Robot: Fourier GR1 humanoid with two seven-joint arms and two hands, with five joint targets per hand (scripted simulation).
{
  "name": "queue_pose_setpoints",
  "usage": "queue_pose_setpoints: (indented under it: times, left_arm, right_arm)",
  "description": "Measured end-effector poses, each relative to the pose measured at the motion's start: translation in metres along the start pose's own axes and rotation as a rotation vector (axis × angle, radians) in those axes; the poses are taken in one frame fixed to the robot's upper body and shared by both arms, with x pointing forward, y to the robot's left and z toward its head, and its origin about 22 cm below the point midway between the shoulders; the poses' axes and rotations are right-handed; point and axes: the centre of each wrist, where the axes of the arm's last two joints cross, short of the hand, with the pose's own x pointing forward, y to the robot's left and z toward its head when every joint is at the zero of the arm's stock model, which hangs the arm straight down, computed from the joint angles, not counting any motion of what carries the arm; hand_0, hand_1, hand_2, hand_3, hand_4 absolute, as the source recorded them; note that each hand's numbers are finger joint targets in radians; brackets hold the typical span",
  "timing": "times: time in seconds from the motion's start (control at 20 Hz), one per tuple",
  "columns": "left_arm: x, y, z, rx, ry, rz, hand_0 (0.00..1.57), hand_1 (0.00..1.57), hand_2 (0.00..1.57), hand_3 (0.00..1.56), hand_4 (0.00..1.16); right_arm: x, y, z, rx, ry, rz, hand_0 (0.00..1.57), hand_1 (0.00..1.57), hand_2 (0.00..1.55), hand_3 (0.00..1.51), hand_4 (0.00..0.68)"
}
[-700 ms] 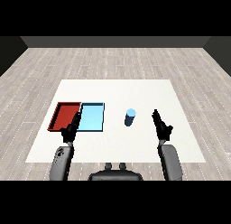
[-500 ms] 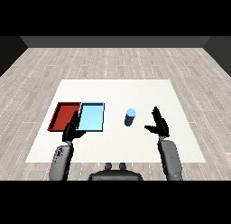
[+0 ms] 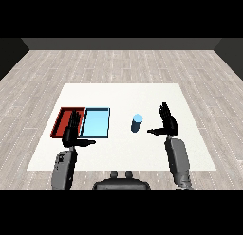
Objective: Pick the blue can and put it in the blue box
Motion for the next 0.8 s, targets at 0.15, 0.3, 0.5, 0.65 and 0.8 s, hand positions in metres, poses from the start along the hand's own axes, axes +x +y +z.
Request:
queue_pose_setpoints:
  times: [0.15, 0.3, 0.5, 0.65, 0.8]
  left_arm:
    - [-0.003, 0.006, 0.004, -0.006, -0.039, 0.01, 0.0, 0.0, 0.0, 0.0, 0.0]
    - [-0.005, 0.003, 0.001, -0.01, -0.056, 0.021, 0.0, 0.0, 0.0, 0.0, 0.0]
    - [-0.004, 0.005, 0.005, -0.01, -0.07, 0.027, 0.0, 0.0, 0.0, 0.0, 0.0]
    - [-0.009, 0.001, 0.004, 0.0, -0.071, 0.023, 0.0, 0.0, 0.0, 0.0, 0.0]
    - [-0.008, 0.003, 0.006, 0.0, -0.074, 0.022, 0.0, 0.0, 0.0, 0.0, 0.0]
  right_arm:
    - [-0.006, -0.006, -0.008, 0.013, -0.02, -0.019, 0.0, 0.0, 0.0, 0.0, 0.0]
    - [-0.011, -0.005, -0.008, 0.021, -0.028, -0.022, 0.0, 0.0, 0.0, 0.0, 0.0]
    - [-0.012, -0.01, -0.002, 0.027, -0.024, -0.045, 0.0, 0.0, 0.0, 0.0, 0.0]
    - [-0.014, -0.001, -0.005, 0.032, -0.025, -0.055, 0.0, 0.0, 0.0, 0.0, 0.0]
    - [-0.015, 0.0, -0.005, 0.039, -0.028, -0.072, 0.0, 0.0, 0.0, 0.0, 0.0]
